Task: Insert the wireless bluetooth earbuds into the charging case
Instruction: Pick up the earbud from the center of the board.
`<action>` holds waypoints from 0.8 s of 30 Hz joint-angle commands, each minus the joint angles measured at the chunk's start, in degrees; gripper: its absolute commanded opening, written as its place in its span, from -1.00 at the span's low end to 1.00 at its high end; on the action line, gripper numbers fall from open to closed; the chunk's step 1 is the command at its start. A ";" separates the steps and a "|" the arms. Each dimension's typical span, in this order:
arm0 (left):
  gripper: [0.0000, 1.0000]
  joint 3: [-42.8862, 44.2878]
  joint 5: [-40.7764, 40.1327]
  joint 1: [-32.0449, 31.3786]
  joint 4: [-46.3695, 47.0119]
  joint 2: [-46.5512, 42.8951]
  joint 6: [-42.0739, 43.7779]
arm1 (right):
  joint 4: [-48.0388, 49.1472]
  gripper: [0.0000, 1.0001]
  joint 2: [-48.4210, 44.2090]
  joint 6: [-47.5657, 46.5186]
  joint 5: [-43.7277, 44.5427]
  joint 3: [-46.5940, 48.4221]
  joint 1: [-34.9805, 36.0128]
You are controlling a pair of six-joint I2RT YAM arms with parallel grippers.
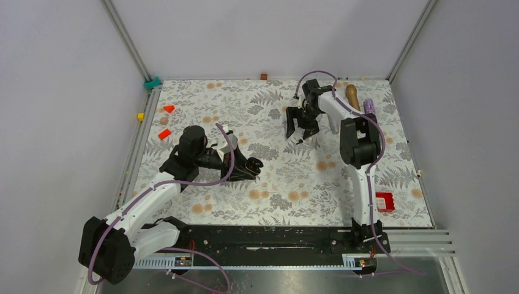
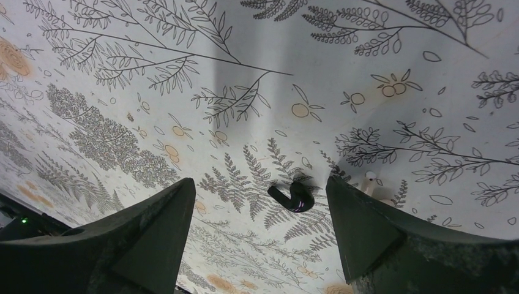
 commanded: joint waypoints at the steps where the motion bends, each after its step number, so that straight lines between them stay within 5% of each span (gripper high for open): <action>1: -1.00 0.17 0.45 0.23 3.10 -0.06 0.20 | -1.34 0.71 -0.52 -0.39 -1.70 -1.07 1.48; 8: -1.00 0.18 0.46 0.26 3.10 -0.06 0.11 | -1.59 0.65 -3.33 -0.26 -4.34 -7.16 3.75; 9: -1.00 0.17 0.47 -3.80 3.10 -0.19 0.06 | -1.52 0.65 -4.16 -0.39 -4.61 -8.44 3.89; 14: -1.00 0.25 -3.68 0.26 3.12 0.09 0.33 | -0.08 0.62 -7.92 -2.32 -6.98 -14.79 5.66; 16: -1.00 0.35 0.64 0.29 3.09 0.11 0.13 | 0.08 0.62 -9.02 -3.44 -6.78 -15.40 6.45; 24: -1.00 0.22 0.63 0.27 3.11 -0.58 0.17 | 4.59 0.56 -19.93 -15.96 6.75 -18.34 6.60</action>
